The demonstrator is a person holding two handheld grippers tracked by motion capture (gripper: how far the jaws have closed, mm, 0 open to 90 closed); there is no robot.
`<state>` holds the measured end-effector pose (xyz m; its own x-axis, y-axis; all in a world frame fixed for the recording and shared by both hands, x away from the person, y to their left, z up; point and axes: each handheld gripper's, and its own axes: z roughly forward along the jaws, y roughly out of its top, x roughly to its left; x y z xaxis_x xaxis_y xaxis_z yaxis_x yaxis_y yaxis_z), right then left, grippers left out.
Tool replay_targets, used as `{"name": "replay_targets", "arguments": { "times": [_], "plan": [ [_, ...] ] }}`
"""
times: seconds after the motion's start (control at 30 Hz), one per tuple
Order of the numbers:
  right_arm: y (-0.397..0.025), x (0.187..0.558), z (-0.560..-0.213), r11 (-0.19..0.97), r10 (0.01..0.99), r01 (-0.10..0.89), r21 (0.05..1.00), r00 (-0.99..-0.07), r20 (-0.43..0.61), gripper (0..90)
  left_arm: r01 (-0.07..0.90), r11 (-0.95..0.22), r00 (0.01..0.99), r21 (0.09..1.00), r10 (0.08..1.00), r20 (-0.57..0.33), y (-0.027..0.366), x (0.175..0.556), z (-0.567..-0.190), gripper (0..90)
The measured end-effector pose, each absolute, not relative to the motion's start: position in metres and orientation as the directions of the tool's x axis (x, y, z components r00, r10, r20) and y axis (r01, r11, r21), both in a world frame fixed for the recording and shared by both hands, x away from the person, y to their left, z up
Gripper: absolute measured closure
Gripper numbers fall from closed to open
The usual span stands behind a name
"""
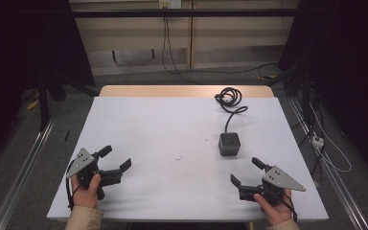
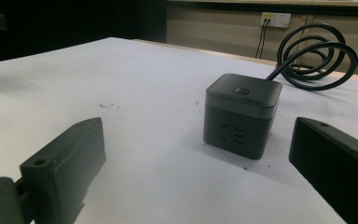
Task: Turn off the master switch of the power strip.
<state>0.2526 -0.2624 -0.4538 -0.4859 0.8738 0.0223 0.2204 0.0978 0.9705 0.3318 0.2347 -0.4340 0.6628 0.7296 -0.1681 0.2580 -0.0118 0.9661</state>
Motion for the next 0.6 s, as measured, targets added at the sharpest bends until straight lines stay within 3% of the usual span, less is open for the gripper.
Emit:
{"name": "replay_targets", "arguments": {
  "times": [0.6],
  "plan": [
    [-0.2590,0.2620,-0.4519,0.119,0.879,0.237,0.964,-0.477,0.009,4.3,0.256,-0.024,0.676,0.966,0.719,-0.161,0.2353,0.3321,-0.4342,4.1]
  ]
}}
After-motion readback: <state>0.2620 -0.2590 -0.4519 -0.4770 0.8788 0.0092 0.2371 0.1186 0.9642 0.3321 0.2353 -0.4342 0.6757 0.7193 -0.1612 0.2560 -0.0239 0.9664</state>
